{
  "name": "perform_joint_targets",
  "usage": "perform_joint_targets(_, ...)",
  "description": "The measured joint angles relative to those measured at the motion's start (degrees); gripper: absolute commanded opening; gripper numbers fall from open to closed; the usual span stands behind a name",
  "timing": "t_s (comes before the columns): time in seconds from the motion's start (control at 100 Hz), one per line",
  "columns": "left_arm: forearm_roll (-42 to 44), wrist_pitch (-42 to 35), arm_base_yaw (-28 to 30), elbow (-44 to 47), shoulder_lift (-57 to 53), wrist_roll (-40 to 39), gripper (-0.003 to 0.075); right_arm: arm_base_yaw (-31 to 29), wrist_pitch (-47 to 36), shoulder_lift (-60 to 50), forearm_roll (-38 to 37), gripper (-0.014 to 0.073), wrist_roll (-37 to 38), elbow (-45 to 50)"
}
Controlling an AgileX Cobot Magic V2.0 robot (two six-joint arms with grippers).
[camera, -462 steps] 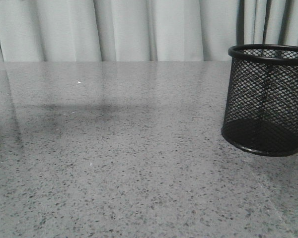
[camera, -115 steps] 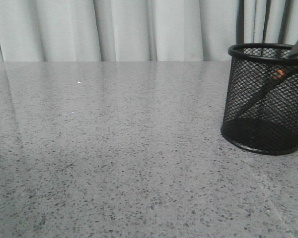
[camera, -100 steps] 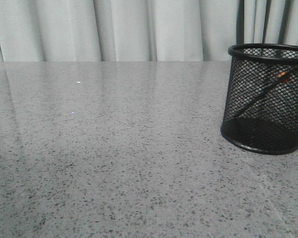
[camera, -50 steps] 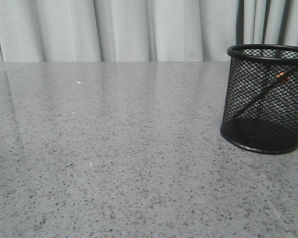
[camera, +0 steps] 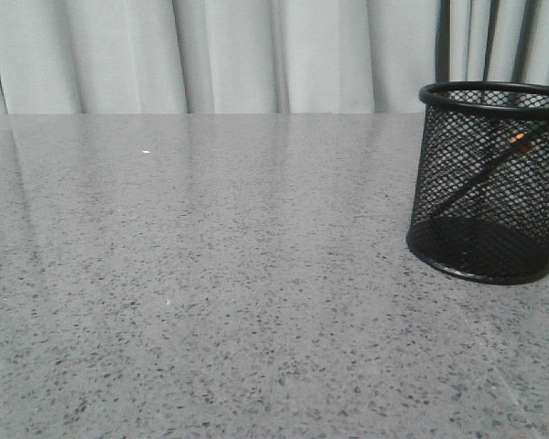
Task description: Put scissors into bucket
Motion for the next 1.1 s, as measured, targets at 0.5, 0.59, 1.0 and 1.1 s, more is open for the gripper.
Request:
perform_joint_targets(0.5,-3.52,-0.2,0.0,0.0,0.0,-0.13,-0.0021,0.0,-7.09,1.79,-0.18,-0.0046,-0.1,0.83)
perform_joint_targets(0.59,-3.52,-0.2,0.0,0.0,0.0,-0.13,-0.0021,0.0,-7.09,1.79,-0.18,-0.0045,-0.1,0.92)
perform_joint_targets(1.0,-7.19,-1.7,0.74,6.08,-0.08,7.82,-0.0021,0.0,-7.09,1.79,-0.27,-0.0046,-0.1,0.92)
perform_joint_targets(1.1,-11.97,-6.44,3.86,9.88,-0.57,21.14,-0.0021,0.0,-7.18,1.79,-0.27,-0.0046,-0.1,0.92)
